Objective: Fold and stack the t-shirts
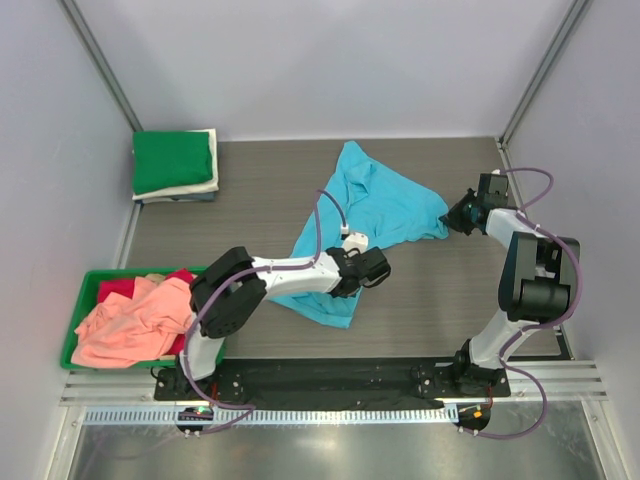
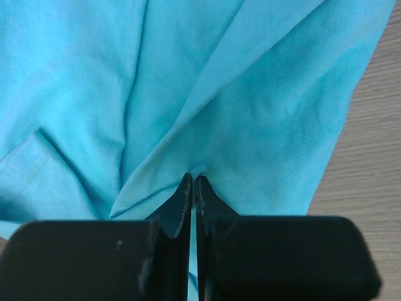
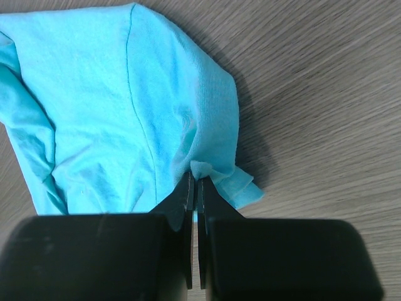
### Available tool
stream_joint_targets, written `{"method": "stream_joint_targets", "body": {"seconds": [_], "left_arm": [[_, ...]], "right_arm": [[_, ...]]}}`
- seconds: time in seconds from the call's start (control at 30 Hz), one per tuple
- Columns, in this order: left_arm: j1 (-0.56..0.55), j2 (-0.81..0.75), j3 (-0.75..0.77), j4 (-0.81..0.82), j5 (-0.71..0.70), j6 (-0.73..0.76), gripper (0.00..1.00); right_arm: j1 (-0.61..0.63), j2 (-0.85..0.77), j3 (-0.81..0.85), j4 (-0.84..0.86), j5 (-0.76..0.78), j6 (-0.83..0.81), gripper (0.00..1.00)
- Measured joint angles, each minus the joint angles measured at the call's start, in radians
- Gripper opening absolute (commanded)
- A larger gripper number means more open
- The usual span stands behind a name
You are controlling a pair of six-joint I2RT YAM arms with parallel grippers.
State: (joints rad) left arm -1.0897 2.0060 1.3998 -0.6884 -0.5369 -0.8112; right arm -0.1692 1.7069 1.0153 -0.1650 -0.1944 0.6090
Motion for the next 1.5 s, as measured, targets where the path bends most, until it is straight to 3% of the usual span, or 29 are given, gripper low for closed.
{"method": "stream_joint_targets", "body": {"seconds": [0.2, 0.4, 0.67, 0.87, 1.07, 1.23, 1.33, 1.4, 1.5], "left_arm": [[-0.005, -0.157, -0.024, -0.051, 0.002, 0.033, 0.0], [-0.015, -0.523, 0.095, -0.152, -0.032, 0.122, 0.0], [-0.015, -0.874, 0.306, -0.168, 0.018, 0.361, 0.0], [-0.015, -0.941, 0.488, -0.198, 0.09, 0.528, 0.0], [-0.015, -1.018, 0.528, -0.198, 0.119, 0.653, 0.0], [-0.015, -1.03, 0.498, -0.137, 0.053, 0.773, 0.0], [0.027, -0.951, 0.491, -0.085, 0.019, 0.833, 0.0], [0.158, -0.861, 0.488, -0.054, 0.068, 0.844, 0.0], [0.44, -0.702, 0.46, -0.006, 0.238, 0.808, 0.0]], "right_arm": [[0.0, -0.038, 0.001, -0.035, -0.013, 0.018, 0.01], [-0.008, -0.272, 0.105, -0.163, -0.039, 0.048, 0.01], [-0.027, -0.611, 0.492, -0.372, -0.05, 0.053, 0.01], [-0.029, -0.695, 0.884, -0.57, 0.005, 0.042, 0.01], [-0.029, -0.743, 1.162, -0.706, 0.114, 0.012, 0.01], [-0.029, -0.702, 1.235, -0.734, 0.151, -0.018, 0.01], [-0.029, -0.554, 1.283, -0.716, 0.147, -0.029, 0.01], [-0.029, -0.408, 1.303, -0.689, 0.148, -0.032, 0.01], [-0.004, -0.143, 1.331, -0.655, 0.189, -0.034, 0.01]]}}
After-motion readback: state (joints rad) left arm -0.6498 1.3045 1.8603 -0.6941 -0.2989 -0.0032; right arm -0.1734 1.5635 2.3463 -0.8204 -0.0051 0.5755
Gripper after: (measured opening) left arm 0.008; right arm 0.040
